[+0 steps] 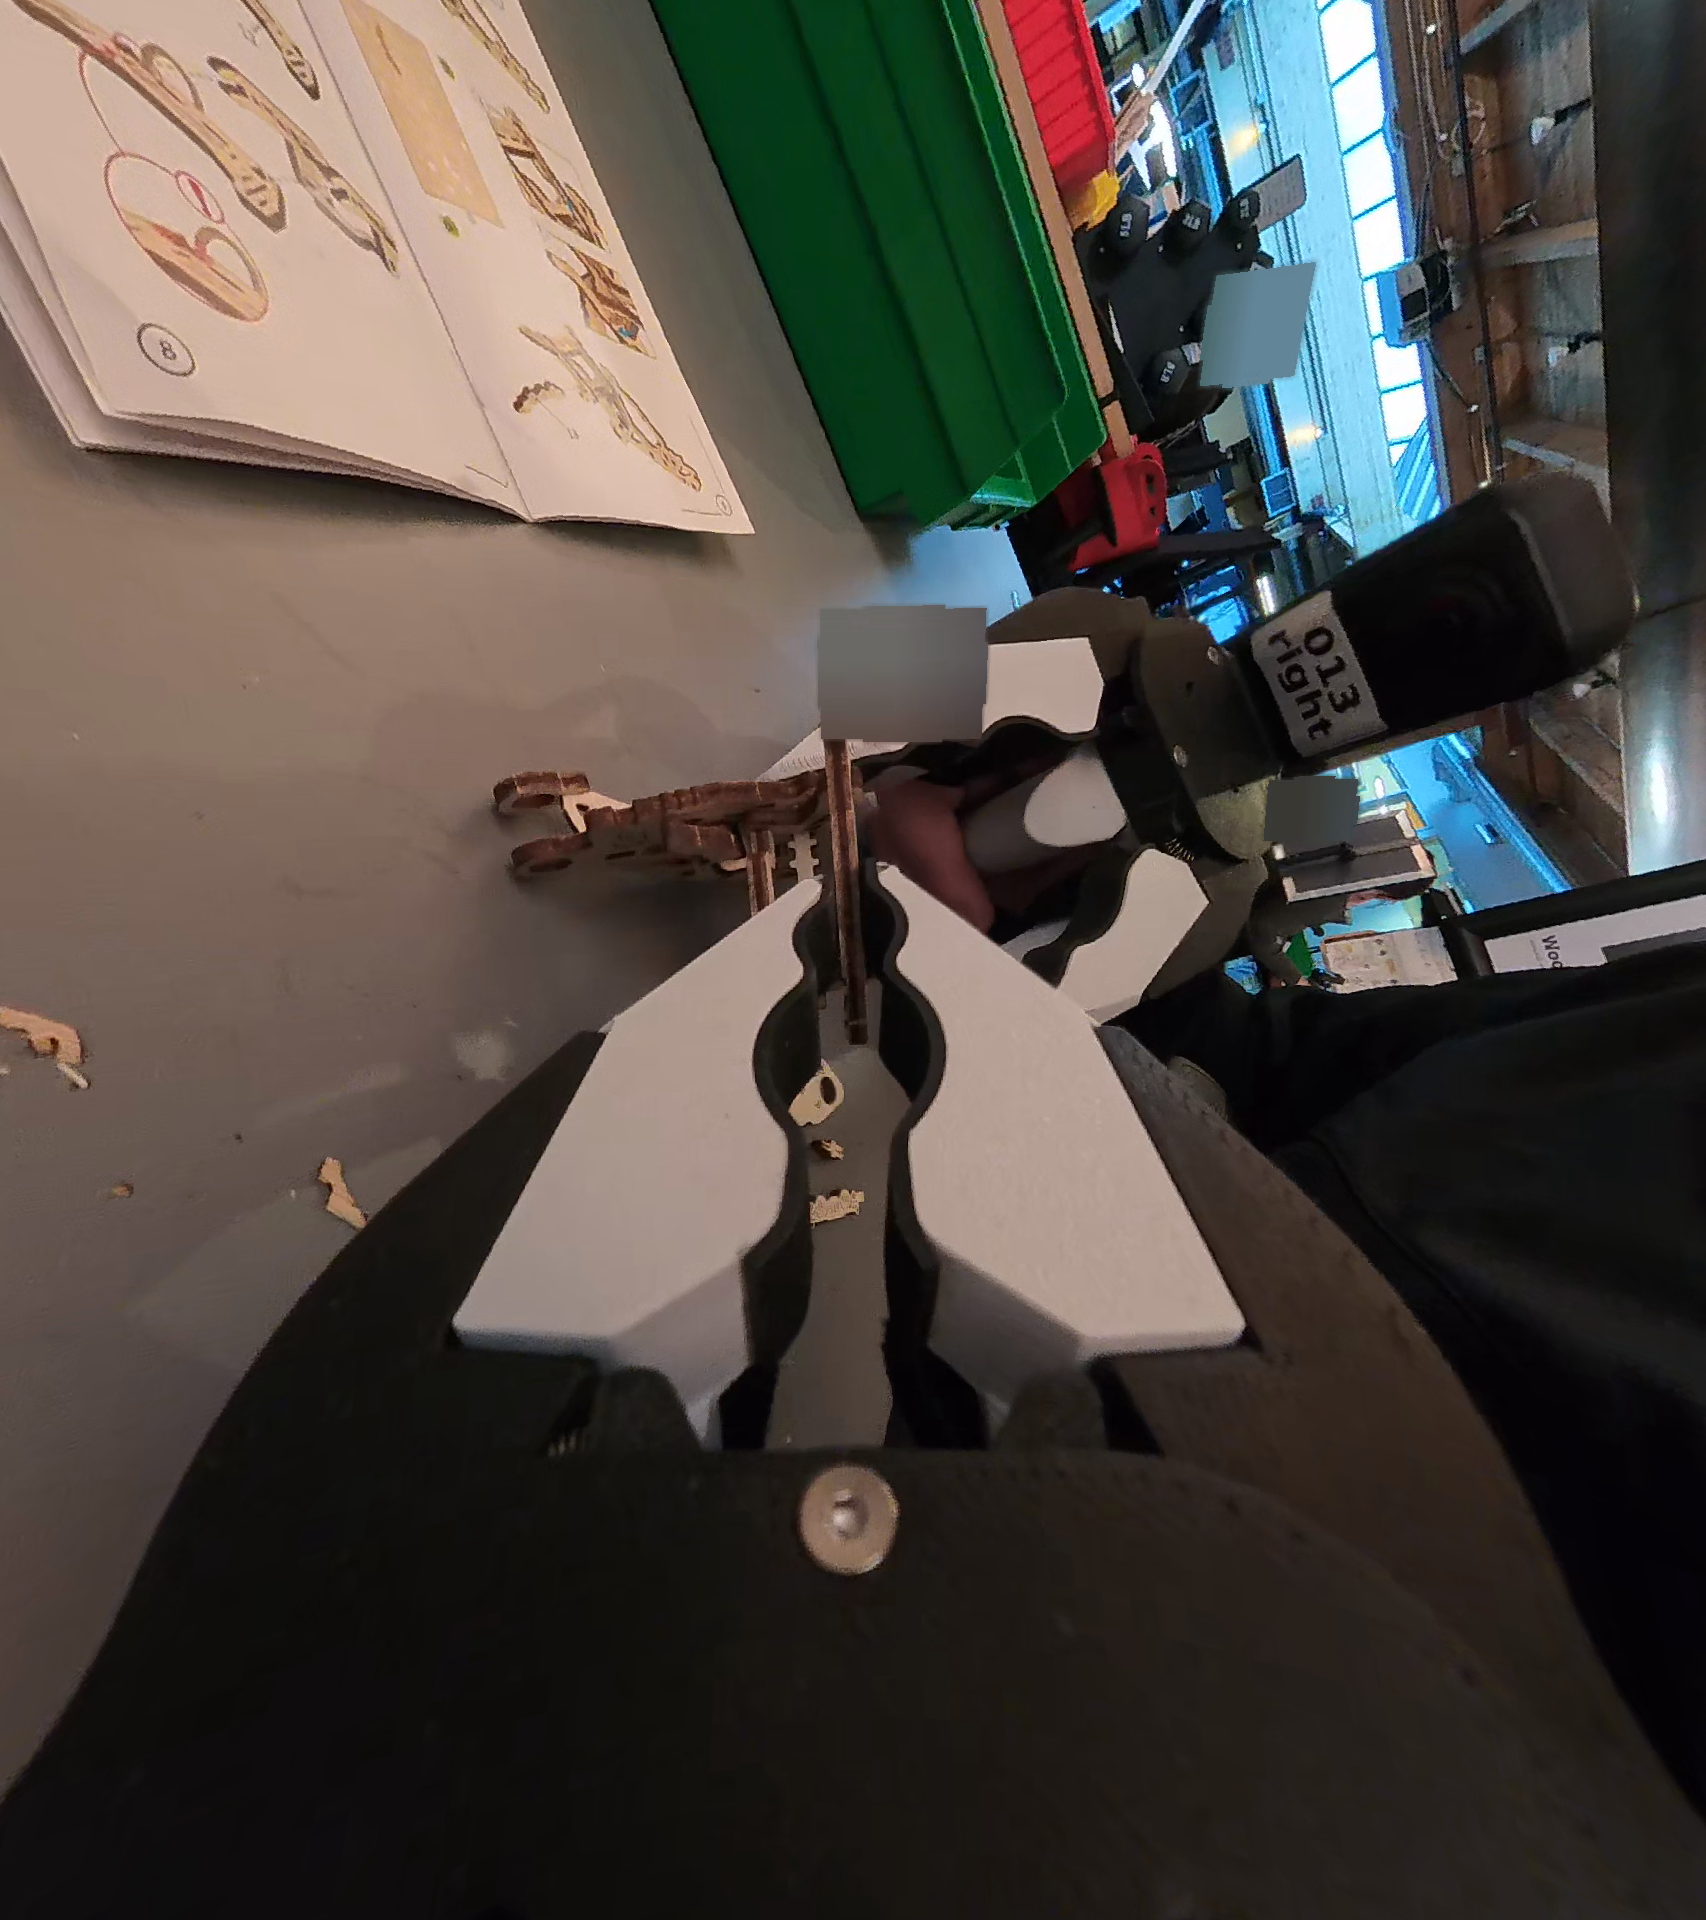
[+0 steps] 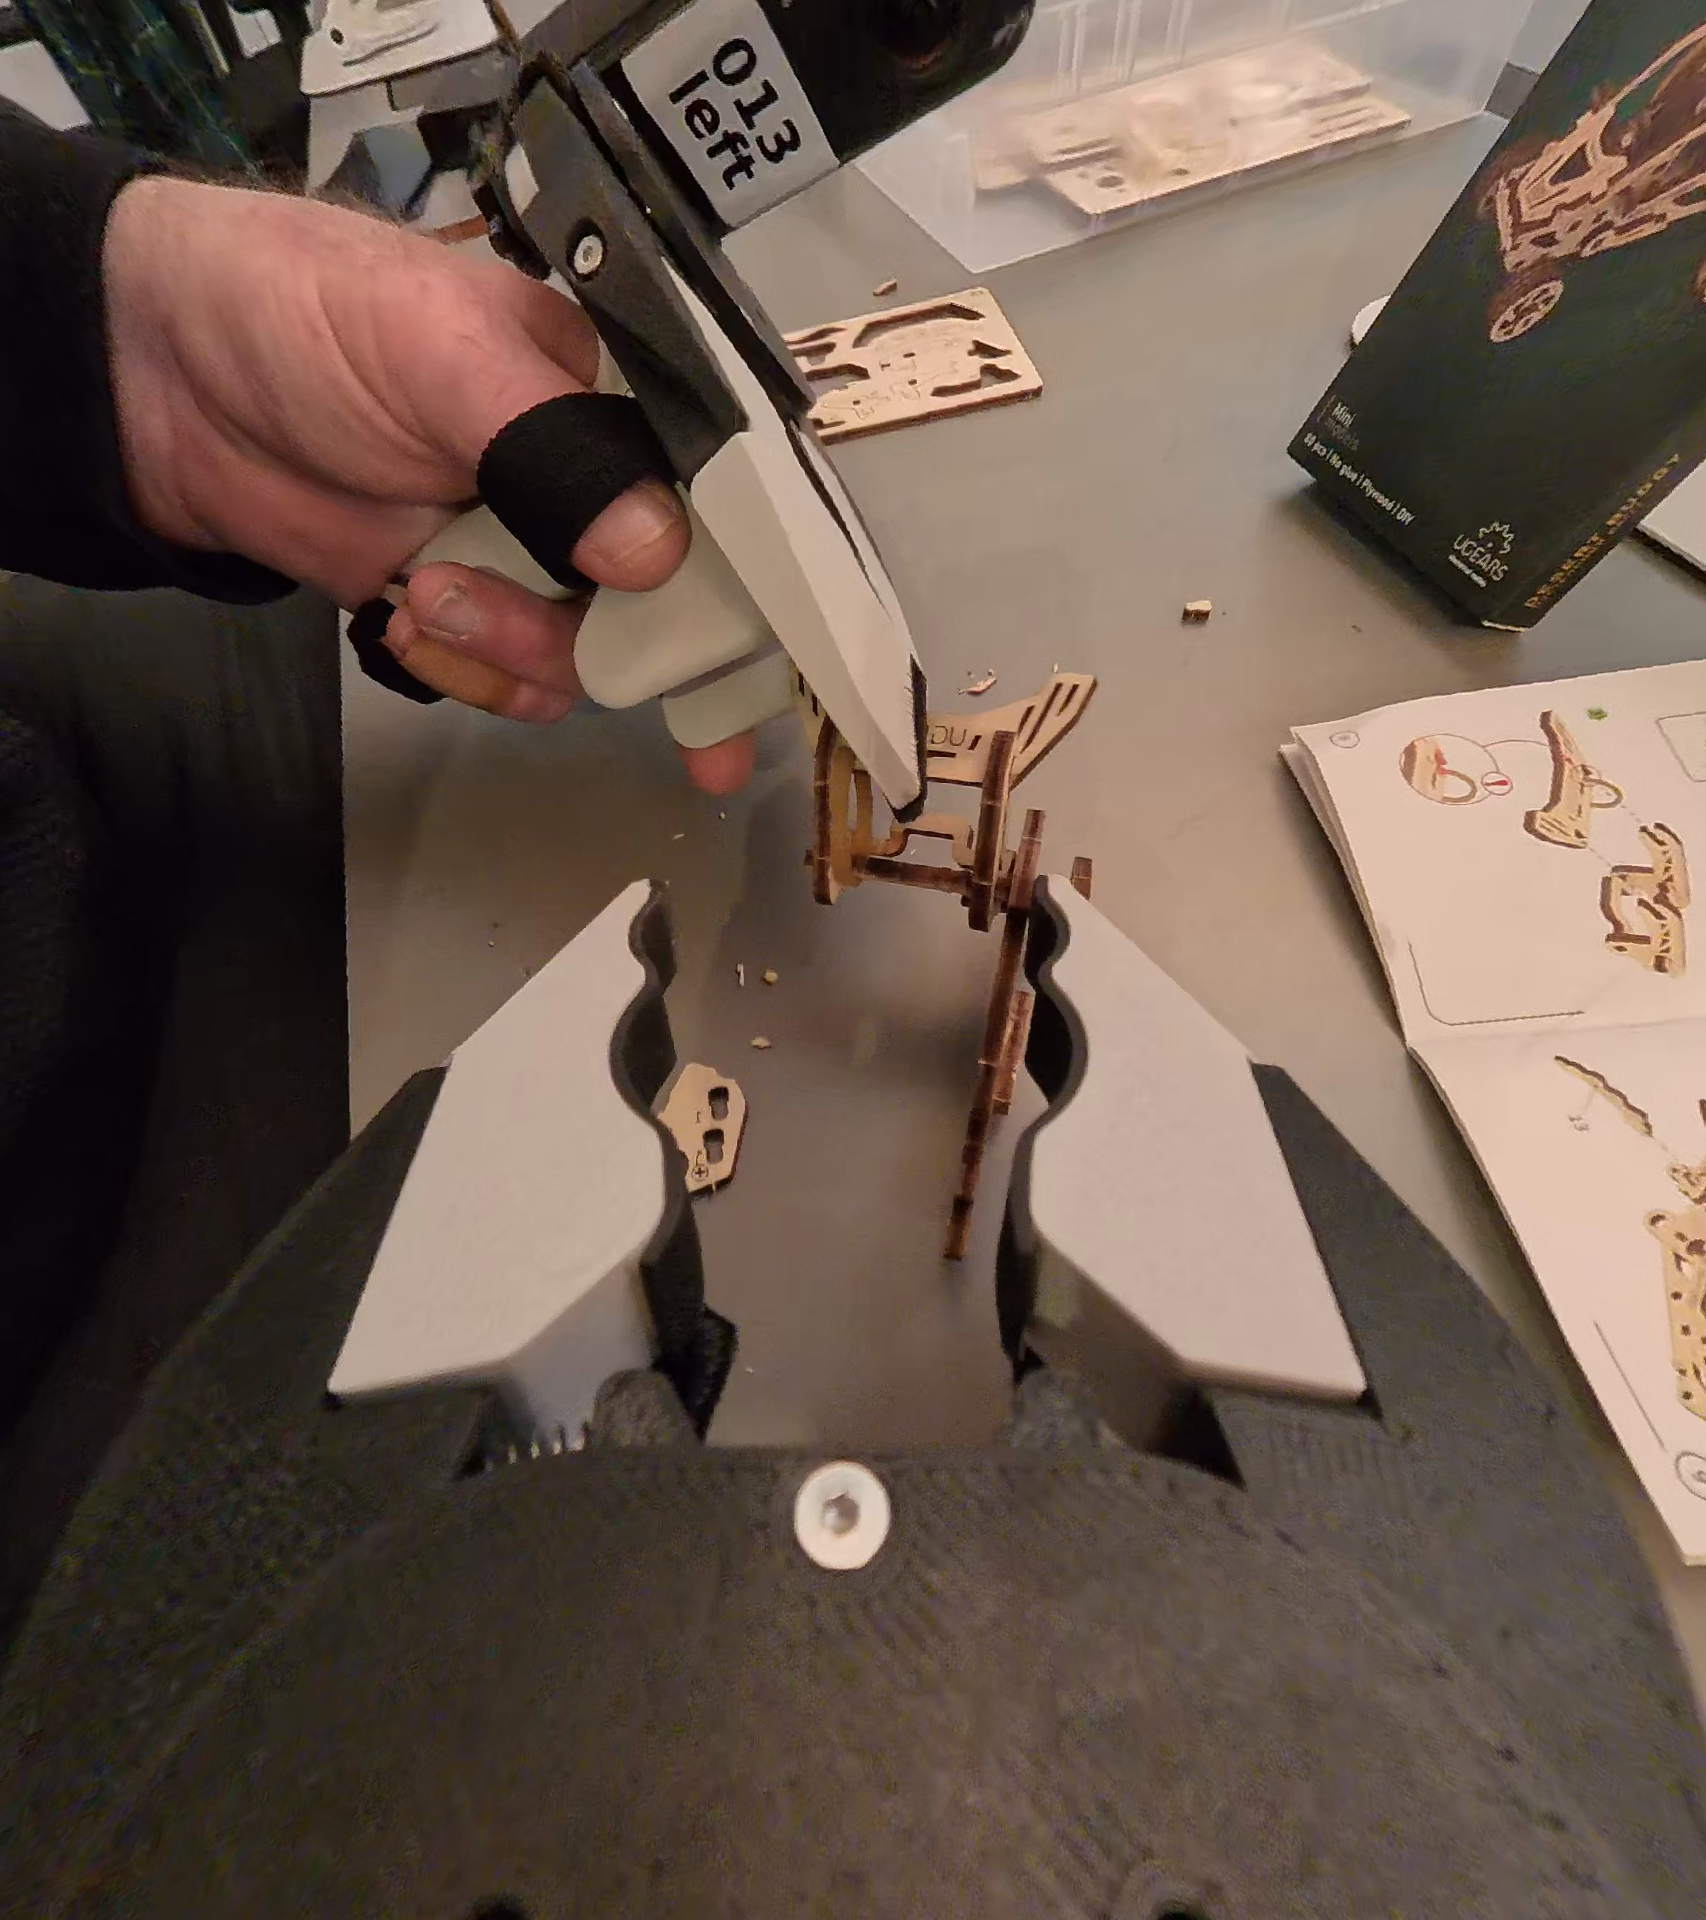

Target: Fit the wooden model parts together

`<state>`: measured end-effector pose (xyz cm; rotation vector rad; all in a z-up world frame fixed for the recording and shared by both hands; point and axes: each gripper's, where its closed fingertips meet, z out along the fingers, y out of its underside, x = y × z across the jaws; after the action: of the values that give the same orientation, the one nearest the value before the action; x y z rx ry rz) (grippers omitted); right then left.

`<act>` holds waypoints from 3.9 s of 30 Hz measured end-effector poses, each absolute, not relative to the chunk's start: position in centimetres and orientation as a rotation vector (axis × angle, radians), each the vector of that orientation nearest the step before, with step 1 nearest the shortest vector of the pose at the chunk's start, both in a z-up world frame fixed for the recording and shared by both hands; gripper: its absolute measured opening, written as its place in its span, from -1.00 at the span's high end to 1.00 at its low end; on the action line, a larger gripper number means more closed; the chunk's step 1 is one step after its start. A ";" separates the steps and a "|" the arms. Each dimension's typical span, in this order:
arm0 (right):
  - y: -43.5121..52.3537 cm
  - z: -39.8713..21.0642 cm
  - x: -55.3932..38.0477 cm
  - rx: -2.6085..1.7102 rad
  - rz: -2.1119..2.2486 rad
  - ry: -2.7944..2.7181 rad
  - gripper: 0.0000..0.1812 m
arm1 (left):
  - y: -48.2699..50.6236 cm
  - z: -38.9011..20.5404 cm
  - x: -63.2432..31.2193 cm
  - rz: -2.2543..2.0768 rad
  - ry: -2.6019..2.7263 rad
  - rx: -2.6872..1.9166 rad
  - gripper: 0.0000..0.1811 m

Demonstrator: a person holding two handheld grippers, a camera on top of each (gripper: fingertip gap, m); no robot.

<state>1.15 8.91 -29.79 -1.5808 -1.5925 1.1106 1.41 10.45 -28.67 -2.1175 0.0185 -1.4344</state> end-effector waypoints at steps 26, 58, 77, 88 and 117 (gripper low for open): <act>8.6 -30.0 0.7 -1.576 1.065 -1.609 0.23 | 10.3 -28.7 1.3 -1.323 0.054 -2.174 0.99; 7.2 -30.2 0.0 -1.559 1.012 -1.599 0.05 | 10.6 -28.3 0.1 -1.507 -0.287 -1.963 0.98; 6.1 -30.0 -1.5 -1.634 1.048 -1.514 -0.35 | 11.1 -28.4 -0.7 -1.501 -0.349 -1.872 0.98; 5.2 -29.6 -1.8 -1.612 1.126 -1.532 -0.42 | 10.9 -28.3 -1.5 -1.597 -0.380 -1.802 0.98; 5.8 -27.8 -1.2 -1.679 1.458 -1.361 -0.19 | 10.6 -28.5 -2.4 -1.648 -0.434 -1.788 0.99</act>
<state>-1.21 5.77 -27.82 -1.6788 -1.3605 1.4581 -2.41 10.61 -28.50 -1.7879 -0.4336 -1.6480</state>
